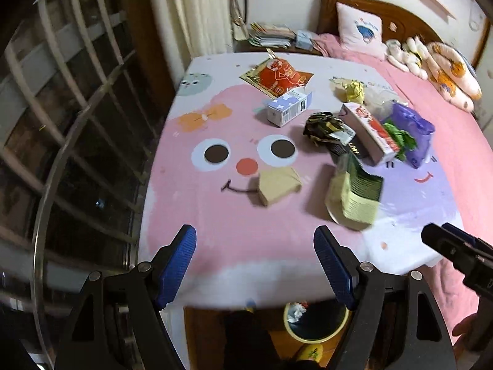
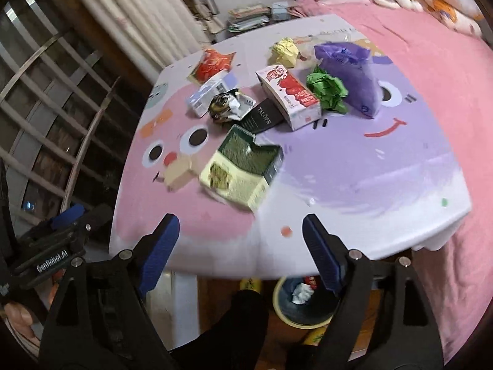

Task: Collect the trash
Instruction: 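Grasp the green snack box with the right tool while the left tool grasps the beige box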

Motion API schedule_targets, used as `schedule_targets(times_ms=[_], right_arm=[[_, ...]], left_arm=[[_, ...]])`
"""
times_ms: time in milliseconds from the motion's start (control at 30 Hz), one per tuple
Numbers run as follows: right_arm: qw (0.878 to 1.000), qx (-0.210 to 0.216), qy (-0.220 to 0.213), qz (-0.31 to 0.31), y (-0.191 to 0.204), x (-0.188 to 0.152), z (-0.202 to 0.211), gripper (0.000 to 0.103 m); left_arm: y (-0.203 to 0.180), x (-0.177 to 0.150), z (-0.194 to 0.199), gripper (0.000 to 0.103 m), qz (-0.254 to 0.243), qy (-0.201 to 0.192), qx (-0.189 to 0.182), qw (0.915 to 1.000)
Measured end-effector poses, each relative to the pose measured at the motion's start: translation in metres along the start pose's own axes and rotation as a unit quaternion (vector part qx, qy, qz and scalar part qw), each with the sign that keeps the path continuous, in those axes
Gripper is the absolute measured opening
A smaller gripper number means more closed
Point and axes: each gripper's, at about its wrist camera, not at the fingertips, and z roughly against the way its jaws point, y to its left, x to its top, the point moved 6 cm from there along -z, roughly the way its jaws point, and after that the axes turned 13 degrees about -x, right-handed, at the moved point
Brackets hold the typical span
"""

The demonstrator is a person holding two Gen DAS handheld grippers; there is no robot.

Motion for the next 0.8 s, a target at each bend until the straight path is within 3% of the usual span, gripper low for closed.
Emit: schedule_targets(times_ms=[100, 200, 367, 467, 633, 800], right_arm=[[0.999, -0.018, 0.025, -0.037, 0.018, 0.02, -0.037, 0.08], [0.996, -0.042, 0.036, -0.066, 0.032, 0.035, -0.069, 0.081], [0.99, -0.088, 0.054, -0.095, 0.038, 0.047, -0.113, 0.081], [0.985, -0.13, 0.072, -0.086, 0.041, 0.046, -0.134, 0.081], [0.979, -0.15, 0.1, -0.095, 0.041, 0.039, -0.162, 0.085], [0.977, -0.164, 0.11, -0.08, 0.043, 0.039, -0.174, 0.083]], left_arm=[[0.022, 0.026, -0.032, 0.08, -0.023, 0.03, -0.016, 0.9992], [0.036, 0.044, -0.06, 0.09, -0.047, 0.058, -0.031, 0.9967], [0.045, 0.065, -0.108, 0.09, -0.097, 0.101, -0.067, 0.9879], [0.039, 0.068, -0.13, 0.091, -0.118, 0.121, -0.089, 0.9816], [0.022, 0.063, -0.157, 0.091, -0.17, 0.154, -0.109, 0.9672], [0.017, 0.061, -0.176, 0.091, -0.189, 0.167, -0.111, 0.9614]])
